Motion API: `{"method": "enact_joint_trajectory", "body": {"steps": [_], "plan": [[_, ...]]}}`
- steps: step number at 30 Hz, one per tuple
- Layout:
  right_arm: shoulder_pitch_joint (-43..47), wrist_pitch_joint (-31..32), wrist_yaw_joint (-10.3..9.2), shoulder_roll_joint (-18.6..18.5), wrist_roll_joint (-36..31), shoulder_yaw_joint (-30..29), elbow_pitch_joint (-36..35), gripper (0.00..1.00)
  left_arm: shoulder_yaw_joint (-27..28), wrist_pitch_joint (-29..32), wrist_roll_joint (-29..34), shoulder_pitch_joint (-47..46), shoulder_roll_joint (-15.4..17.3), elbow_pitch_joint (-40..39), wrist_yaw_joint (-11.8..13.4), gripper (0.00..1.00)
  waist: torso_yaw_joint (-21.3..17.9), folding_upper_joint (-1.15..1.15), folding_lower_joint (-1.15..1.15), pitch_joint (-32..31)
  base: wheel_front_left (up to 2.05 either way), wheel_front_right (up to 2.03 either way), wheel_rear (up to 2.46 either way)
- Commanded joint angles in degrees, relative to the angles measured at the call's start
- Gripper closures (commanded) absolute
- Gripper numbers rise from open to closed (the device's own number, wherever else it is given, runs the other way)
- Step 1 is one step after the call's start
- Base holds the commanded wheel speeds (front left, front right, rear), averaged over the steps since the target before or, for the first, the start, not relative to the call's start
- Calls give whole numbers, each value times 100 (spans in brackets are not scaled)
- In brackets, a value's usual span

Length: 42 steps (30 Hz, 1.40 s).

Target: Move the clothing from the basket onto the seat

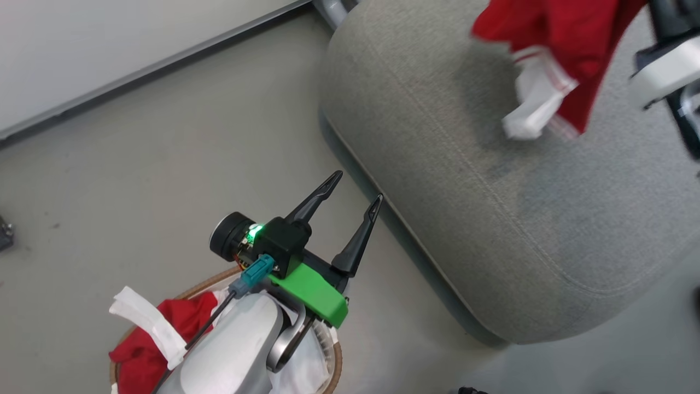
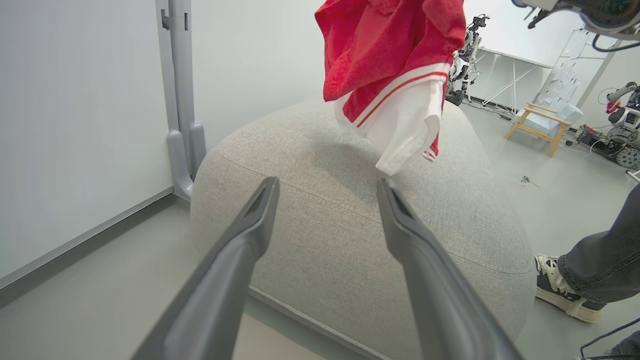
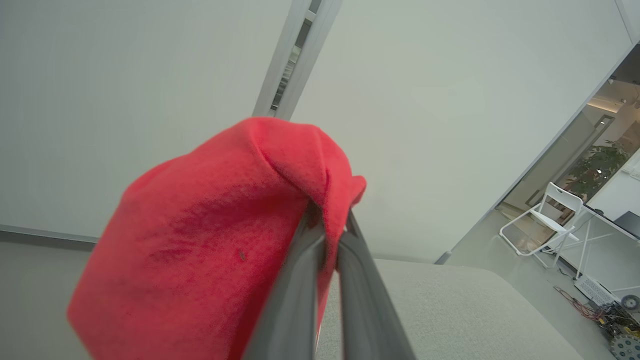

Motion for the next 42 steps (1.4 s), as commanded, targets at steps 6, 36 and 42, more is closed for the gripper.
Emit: {"method": "enact_joint_trajectory", "body": {"steps": [6, 36, 42], "plan": [[-32, -29, -8, -163, -210, -902, 649, 100, -73, 3, 47, -261, 115, -52, -17, 0, 623, 0, 0, 610, 0, 0, 0], [2926, -29, -8, 1422, -193, -1930, -587, 0, 1559, 4, 635, 662, -77, -275, -17, 0, 1049, 0, 0, -25, 0, 0, 0], [2818, -29, -8, 1636, -146, -1501, -830, 0, 2384, 3, 954, 925, -254, -215, -14, 0, 1471, 0, 0, -218, 0, 0, 0]]}}
